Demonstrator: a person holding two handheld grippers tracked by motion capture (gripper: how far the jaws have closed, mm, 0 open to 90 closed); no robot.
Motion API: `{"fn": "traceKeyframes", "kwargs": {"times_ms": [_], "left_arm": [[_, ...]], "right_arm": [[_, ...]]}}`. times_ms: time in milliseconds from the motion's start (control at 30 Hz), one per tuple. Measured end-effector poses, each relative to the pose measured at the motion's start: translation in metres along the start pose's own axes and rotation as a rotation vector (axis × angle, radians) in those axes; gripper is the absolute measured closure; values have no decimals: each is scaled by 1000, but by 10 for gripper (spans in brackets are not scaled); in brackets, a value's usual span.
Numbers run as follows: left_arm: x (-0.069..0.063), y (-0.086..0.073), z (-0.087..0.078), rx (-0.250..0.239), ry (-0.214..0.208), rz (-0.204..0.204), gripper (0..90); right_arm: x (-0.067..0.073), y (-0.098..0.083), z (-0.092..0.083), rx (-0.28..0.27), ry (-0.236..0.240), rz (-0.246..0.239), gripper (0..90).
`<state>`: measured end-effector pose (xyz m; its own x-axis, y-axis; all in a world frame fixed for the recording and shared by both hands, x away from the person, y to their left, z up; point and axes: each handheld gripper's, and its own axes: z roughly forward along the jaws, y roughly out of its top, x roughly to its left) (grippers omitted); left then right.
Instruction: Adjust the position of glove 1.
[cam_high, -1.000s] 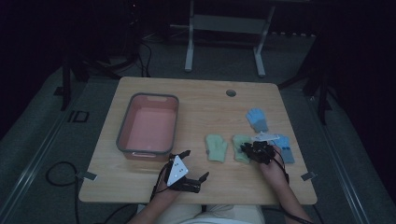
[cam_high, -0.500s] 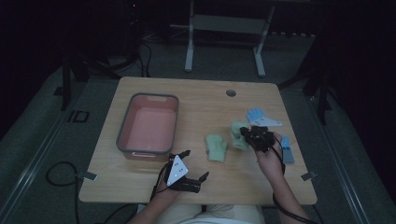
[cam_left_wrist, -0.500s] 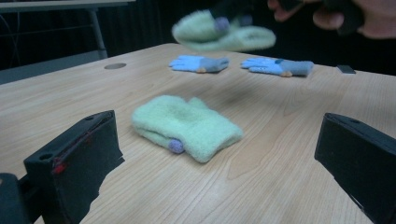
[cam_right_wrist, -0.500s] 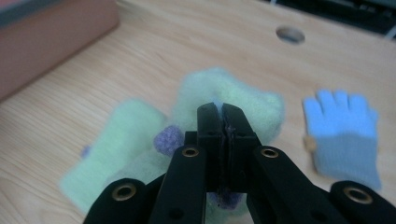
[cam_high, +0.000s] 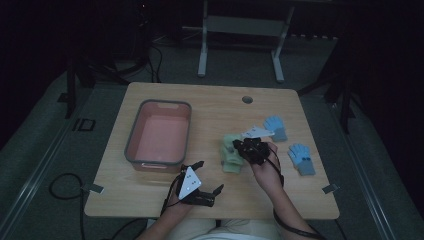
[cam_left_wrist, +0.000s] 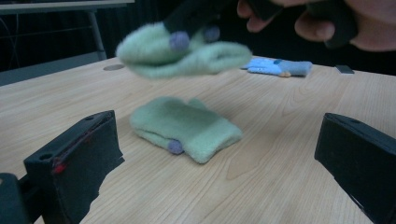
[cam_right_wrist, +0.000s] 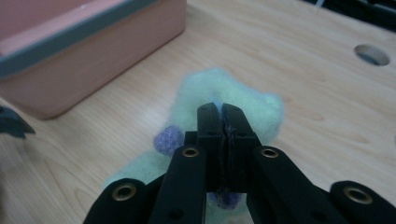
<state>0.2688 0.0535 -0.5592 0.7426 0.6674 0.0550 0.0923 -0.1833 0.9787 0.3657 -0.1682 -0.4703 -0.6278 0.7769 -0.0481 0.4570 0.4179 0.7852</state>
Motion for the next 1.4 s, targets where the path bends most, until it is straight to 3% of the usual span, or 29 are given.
{"fn": "traceKeyframes", "kwargs": {"times_ms": [200,600,700,800,967,1000,1100,1133,1200,1267,1300,1333,1400], "left_arm": [[-2,0,1,8,9,14,0],[0,0,0,2,14,1,0],[2,0,0,2,22,-33,0],[3,0,1,10,18,-36,0],[-3,6,8,45,2,38,0],[-3,8,9,66,-3,38,0],[-4,18,10,98,-39,-27,40],[-3,21,11,123,-45,-36,54],[-3,27,14,182,-35,-24,72],[-4,32,17,200,-62,18,116],[-3,33,19,218,-98,32,112],[-4,33,21,227,-107,39,112],[-5,35,25,242,-128,76,137]], "right_arm": [[2,-14,14,38,11,6,873],[3,-34,33,85,10,2,872],[0,-36,39,99,8,-9,870],[-1,-41,42,109,20,0,867],[-1,-40,38,93,24,1,835],[-1,-39,34,87,28,1,788],[-4,-36,25,52,42,4,632],[-6,-35,22,37,48,1,541],[-9,-33,16,9,55,6,372],[-13,-32,10,-15,76,31,237],[-16,-31,8,-22,121,44,152],[-19,-31,5,-34,166,63,121],[-22,-30,0,-49,192,78,109]]}}
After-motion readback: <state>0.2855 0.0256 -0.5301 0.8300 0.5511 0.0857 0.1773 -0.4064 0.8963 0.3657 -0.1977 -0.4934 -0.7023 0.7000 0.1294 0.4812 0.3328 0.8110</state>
